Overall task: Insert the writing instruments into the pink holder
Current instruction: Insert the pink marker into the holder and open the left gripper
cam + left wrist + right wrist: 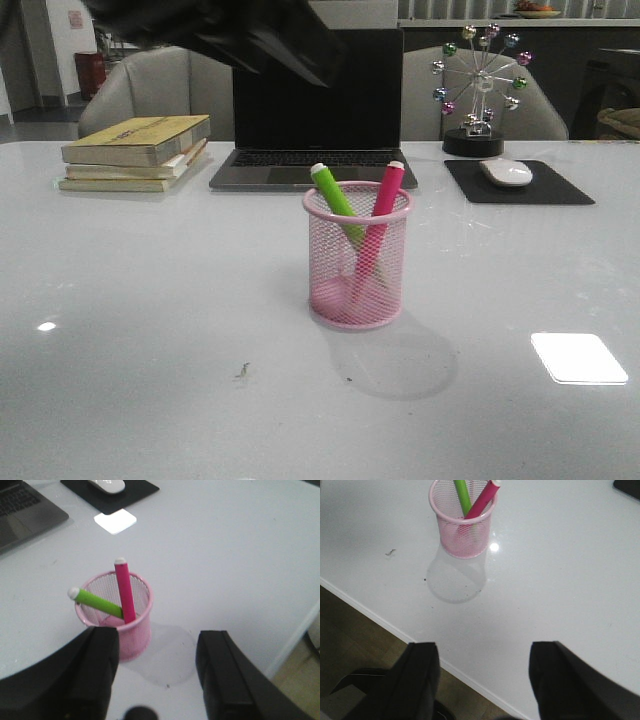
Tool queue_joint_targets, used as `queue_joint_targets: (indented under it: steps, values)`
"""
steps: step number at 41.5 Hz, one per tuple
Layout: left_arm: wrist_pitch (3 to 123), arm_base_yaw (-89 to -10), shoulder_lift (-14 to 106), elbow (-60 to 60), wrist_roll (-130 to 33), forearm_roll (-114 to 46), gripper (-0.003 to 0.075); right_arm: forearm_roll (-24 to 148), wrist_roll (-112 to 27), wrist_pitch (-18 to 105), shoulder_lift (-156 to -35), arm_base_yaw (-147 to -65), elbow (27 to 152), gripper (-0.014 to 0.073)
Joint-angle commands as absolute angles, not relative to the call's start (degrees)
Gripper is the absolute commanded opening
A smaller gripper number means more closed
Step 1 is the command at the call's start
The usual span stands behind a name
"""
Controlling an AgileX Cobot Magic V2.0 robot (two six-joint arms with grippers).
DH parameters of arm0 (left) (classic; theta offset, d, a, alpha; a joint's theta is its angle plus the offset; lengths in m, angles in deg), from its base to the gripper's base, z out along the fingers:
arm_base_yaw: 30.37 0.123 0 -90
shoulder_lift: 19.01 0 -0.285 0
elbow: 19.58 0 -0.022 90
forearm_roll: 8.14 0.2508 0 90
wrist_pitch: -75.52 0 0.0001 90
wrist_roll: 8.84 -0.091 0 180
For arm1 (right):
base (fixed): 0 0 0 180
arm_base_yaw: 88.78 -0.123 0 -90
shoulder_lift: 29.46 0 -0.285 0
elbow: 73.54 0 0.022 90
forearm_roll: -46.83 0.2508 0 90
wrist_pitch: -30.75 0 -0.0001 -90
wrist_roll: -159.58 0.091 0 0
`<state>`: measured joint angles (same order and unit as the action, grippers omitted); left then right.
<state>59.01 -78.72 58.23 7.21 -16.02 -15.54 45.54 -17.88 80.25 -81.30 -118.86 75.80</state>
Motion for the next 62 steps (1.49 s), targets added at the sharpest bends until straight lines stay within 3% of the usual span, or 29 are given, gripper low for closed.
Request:
queue_joint_targets:
  steps: [1,13,24,36,40,46,49,62]
  values:
    - [52.24,-78.65,49.84,5.25,-16.11,-15.47,0.0421,45.11,-18.43,76.95,-80.87,-118.53,77.38,0.0506]
    - [34.81,-78.65,30.32,7.66,-16.11,-15.47,0.0421,45.11,-18.43,76.80,-80.87,-118.53,77.38,0.0506]
    - [28.07,-78.65,13.03,14.40,-12.52,-11.94,0.0421,46.00,-18.43,76.99,-80.87,-118.53,77.38,0.0506]
    - [25.10,-78.65,8.00,16.27,-3.94,-5.38,0.0404,46.26,-18.43,77.38,-80.87,-118.53,77.38,0.0498]
    - [25.10,-78.65,8.11,16.27,-3.94,-5.29,0.0323,46.26,-18.43,77.03,-80.87,-118.53,77.38,0.0407]
    - [24.81,-78.65,8.11,16.27,-3.94,-5.48,0.0165,46.26,-18.43,77.18,-80.87,-118.53,77.38,0.0128]
    - [24.81,-78.65,8.11,16.27,-3.94,-5.48,0.0108,46.26,-18.43,77.18,-80.87,-118.53,77.38,0.0043]
    - [24.81,-78.65,8.11,16.27,-3.94,-5.48,0.0091,46.26,-18.43,77.18,-80.87,-118.53,77.38,0.0055]
